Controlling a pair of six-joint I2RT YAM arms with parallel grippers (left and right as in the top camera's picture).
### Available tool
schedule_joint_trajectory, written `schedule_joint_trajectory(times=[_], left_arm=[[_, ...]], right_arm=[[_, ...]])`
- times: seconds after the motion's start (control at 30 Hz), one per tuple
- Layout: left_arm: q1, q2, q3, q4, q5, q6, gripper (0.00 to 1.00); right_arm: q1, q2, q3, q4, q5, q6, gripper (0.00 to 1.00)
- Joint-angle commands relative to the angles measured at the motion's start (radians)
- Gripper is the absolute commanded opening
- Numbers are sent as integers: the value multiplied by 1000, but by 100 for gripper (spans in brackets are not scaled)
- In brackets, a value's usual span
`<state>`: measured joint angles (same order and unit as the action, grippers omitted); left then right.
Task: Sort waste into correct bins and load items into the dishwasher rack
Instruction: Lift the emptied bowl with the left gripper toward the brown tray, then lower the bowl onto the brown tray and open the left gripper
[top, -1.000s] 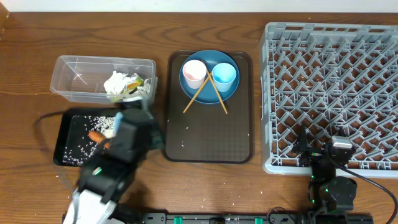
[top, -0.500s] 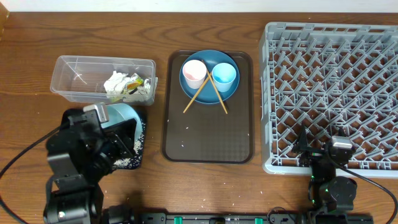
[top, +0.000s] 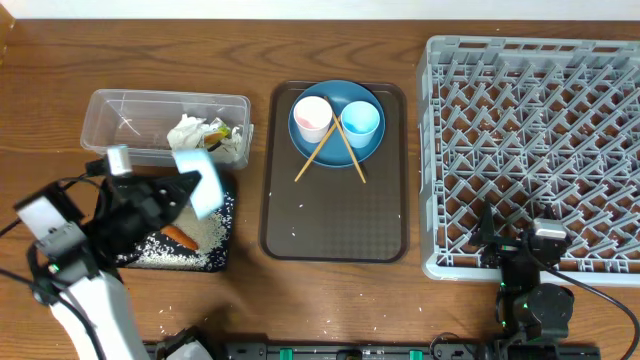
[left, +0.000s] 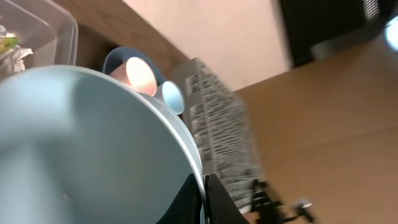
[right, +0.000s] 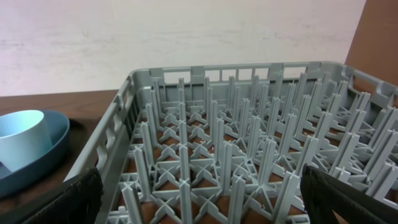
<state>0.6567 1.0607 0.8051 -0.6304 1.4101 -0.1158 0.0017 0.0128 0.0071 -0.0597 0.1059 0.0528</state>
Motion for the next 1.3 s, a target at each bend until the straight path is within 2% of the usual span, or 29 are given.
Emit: schedule_joint_trajectory(times=[0.0,0.07,0.2,0.3,0.43,0.57,0.63,0.7,0.87,1.0,1.27], left_arm=[[64,93,0,-4,163,96,6],[92,151,-7,-5,163,164,6],[108,237,-14,-56,164,170,6],[108,260,-14,-59,163,276,6],[105,270,-14,-64,163,258,7],[105,269,-14,-70,163,250,12],[102,269,-14,-85,163,193,7],[85,261,-14,-87,156,166,6],[-9,192,-12,-86,-17,105,6],[-138,100,-8,-59,-228,11,6],[-518,-63,-8,-10,-626,-186,6]], right_arm=[[14,-2,-2,-3,6,14,99],[14,-2,-2,-3,6,14,99],[14,-2,-2,-3,6,14,99],[14,-2,-2,-3,6,14,99],[14,-2,-2,-3,6,14,99],[14,-2,-2,-3,6,14,99],[14,-2,-2,-3,6,14,99],[14,-2,-2,-3,6,14,99],[14,-2,-2,-3,6,14,99],[14,-2,-2,-3,6,14,99],[14,-2,-2,-3,6,14,99]])
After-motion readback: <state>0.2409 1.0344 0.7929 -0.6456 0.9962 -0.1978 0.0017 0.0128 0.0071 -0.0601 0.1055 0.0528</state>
